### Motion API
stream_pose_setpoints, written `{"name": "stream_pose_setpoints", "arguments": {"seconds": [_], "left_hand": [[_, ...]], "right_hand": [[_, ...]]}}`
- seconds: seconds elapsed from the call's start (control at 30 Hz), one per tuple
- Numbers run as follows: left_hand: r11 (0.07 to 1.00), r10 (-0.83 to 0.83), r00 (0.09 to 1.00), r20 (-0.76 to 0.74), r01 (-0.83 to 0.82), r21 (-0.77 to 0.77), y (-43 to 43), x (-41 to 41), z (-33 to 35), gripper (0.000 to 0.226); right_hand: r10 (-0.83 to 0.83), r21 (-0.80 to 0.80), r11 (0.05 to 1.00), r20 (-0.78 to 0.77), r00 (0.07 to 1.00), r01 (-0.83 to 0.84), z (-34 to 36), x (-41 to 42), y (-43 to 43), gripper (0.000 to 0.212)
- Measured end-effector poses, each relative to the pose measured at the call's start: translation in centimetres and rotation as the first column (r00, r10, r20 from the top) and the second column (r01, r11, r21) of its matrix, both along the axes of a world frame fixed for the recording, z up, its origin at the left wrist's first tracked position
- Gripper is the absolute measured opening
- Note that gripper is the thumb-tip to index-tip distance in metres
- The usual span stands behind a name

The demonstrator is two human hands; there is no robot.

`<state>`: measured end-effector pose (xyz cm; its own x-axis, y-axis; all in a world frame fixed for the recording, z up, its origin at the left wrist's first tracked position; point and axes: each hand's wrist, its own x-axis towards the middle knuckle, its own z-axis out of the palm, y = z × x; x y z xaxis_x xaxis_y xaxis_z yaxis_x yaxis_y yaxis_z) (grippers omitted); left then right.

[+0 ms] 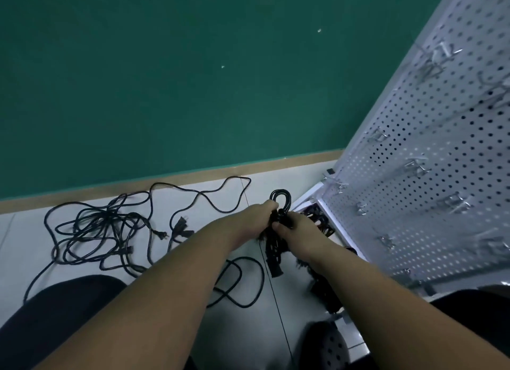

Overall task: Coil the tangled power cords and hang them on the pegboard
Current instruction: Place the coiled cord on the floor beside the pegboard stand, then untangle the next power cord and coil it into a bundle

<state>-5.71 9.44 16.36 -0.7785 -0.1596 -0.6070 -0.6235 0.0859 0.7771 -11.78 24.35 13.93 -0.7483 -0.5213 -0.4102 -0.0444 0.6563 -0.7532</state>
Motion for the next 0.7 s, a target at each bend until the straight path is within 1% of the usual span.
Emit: {"name": "stream_pose_setpoints", "arguments": {"seconds": [0.03, 0.07, 0.13, 0.17, 0.2, 0.23, 0.3, 0.37, 0.47, 0.53, 0.6, 0.7], "left_hand": [[0.998, -0.061, 0.998, 0.023, 0.061, -0.030, 0.0, -0.1, -0.7, 0.034], [0.995, -0.088, 0.994, 0.059, 0.091, -0.049, -0.2, -0.2, -1.5, 0.031], [0.959, -0.194, 0.974, 0.112, 0.213, -0.189, -0.6, 0.0, -2.4, 0.033], [0.916, -0.260, 0.954, 0.150, 0.293, -0.275, -1.1, 0.3, -3.0, 0.038], [0.853, -0.326, 0.924, 0.202, 0.379, -0.358, -1.6, 0.8, -3.7, 0.044], [0.791, -0.380, 0.889, 0.256, 0.456, -0.408, -2.0, 1.3, -4.5, 0.051], [0.708, -0.438, 0.837, 0.328, 0.546, -0.448, -2.8, 2.1, -6.5, 0.055], [0.682, -0.443, 0.826, 0.349, 0.563, -0.467, -3.2, 2.7, -8.4, 0.051], [0.697, -0.404, 0.857, 0.318, 0.514, -0.499, -3.0, 3.9, -10.8, 0.043], [0.716, -0.368, 0.882, 0.294, 0.471, -0.515, -2.8, 4.9, -12.3, 0.040], [0.731, -0.336, 0.895, 0.294, 0.445, -0.518, -2.7, 5.9, -13.8, 0.041], [0.735, -0.315, 0.887, 0.338, 0.453, -0.504, -3.0, 7.5, -15.5, 0.046]], "right_hand": [[0.018, 0.013, 1.000, 0.027, 0.999, -0.018, -0.7, -0.4, 0.5, 0.011], [0.035, 0.029, 0.999, 0.043, 0.998, -0.036, -1.3, -0.8, 1.0, 0.009], [0.074, 0.127, 0.989, 0.030, 0.997, -0.078, -2.8, -1.5, 1.8, 0.015], [0.103, 0.204, 0.974, 0.007, 0.995, -0.103, -3.9, -1.8, 2.1, 0.020], [0.136, 0.289, 0.949, -0.006, 0.991, -0.128, -5.1, -2.1, 2.4, 0.024], [0.171, 0.375, 0.914, -0.010, 0.985, -0.155, -6.4, -2.3, 2.6, 0.027], [0.240, 0.515, 0.833, -0.005, 0.971, -0.204, -8.9, -2.3, 2.6, 0.027], [0.259, 0.557, 0.802, 0.000, 0.966, -0.215, -11.5, -2.2, 2.3, 0.021], [0.286, 0.590, 0.777, -0.016, 0.958, -0.221, -14.5, -1.8, 1.3, 0.032], [0.315, 0.627, 0.750, -0.059, 0.947, -0.210, -16.1, -1.6, 0.8, 0.031], [0.381, 0.678, 0.700, -0.087, 0.921, -0.225, -17.1, -1.5, 0.4, 0.032], [0.418, 0.752, 0.608, -0.032, 0.908, -0.253, -18.0, -1.4, 0.2, 0.047]]}}
